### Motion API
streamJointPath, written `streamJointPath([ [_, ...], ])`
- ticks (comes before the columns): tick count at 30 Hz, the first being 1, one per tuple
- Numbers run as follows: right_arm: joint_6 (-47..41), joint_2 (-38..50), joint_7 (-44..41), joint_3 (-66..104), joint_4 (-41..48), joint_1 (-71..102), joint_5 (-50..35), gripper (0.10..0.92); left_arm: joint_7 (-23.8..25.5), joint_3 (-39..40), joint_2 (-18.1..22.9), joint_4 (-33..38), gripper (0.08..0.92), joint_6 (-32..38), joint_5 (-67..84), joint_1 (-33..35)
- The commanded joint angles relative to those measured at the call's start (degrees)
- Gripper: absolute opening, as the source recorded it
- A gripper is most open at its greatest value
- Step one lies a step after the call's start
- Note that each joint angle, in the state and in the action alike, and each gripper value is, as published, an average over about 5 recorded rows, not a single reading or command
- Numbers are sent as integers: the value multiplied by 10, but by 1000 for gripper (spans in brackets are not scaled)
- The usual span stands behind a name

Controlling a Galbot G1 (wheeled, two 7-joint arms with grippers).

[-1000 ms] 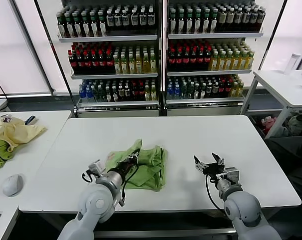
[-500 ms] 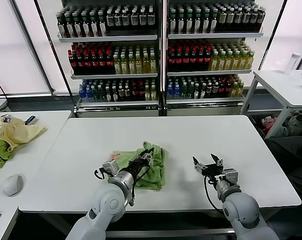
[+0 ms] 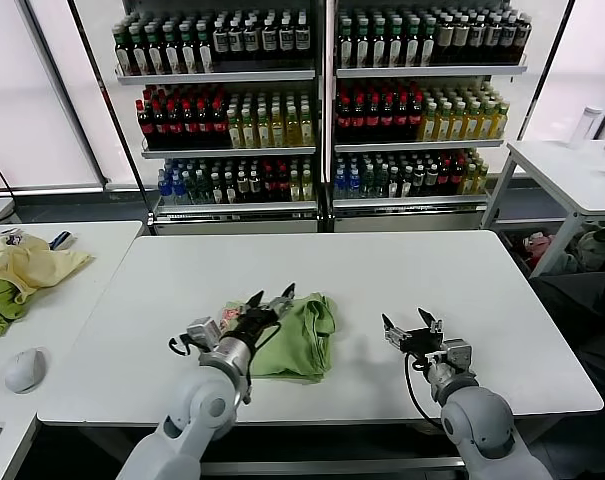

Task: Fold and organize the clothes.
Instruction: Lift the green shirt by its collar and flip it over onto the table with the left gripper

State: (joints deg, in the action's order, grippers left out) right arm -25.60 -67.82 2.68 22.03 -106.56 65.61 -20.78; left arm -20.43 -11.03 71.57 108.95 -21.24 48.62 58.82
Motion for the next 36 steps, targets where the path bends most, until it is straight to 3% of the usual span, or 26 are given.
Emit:
streamJointPath([
  [1,0,-2,0,-2,0,-2,3,823,12,-68,-79,-21,820,19,-155,91],
  [14,-2,0,1,1,-9,3,5,823,26,-18,-65,-59,823,-3,-195,82],
  [24,-5,2,2,4,-20,4,4,823,43,-23,-63,-55,817,-34,-95,69],
  [28,-5,5,2,4,-21,3,3,823,50,-38,-63,-47,740,-44,-45,69],
  [36,-5,9,2,7,-23,3,0,823,61,-76,-59,-68,507,-65,73,65],
])
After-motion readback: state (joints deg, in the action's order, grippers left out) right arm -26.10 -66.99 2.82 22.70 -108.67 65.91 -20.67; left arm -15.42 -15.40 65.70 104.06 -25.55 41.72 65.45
